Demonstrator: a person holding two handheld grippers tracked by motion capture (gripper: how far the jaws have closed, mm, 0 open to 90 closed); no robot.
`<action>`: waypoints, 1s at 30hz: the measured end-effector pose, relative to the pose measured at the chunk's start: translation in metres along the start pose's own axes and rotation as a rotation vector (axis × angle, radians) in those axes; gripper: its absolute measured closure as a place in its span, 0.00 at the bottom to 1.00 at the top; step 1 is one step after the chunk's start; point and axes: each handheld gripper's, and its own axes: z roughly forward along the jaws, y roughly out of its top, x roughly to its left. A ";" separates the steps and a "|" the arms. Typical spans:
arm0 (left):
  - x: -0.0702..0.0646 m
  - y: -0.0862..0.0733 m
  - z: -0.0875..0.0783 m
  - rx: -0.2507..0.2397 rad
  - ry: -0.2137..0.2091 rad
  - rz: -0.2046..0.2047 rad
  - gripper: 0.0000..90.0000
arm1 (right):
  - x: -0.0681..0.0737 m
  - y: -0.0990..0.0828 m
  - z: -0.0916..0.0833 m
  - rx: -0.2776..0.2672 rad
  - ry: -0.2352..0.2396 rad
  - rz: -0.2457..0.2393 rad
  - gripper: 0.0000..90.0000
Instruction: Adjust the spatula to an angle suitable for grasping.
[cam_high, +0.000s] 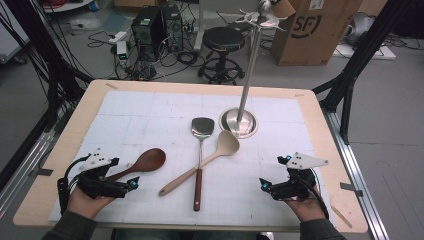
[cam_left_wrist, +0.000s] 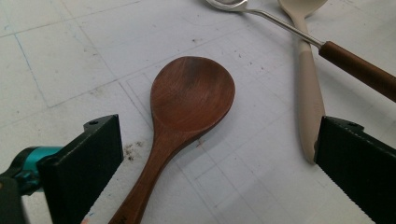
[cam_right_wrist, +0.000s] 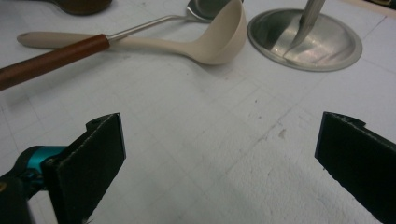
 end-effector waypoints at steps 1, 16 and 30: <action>0.000 0.000 0.000 0.000 0.000 0.000 0.02 | 0.000 0.000 0.000 0.000 0.000 0.000 0.01; -0.001 -0.001 0.001 0.002 -0.002 -0.007 0.02 | 0.012 0.019 0.007 -0.008 0.116 -0.026 0.20; -0.001 -0.001 0.002 0.008 -0.002 -0.008 0.02 | 0.022 0.031 0.022 0.043 0.206 -0.052 0.52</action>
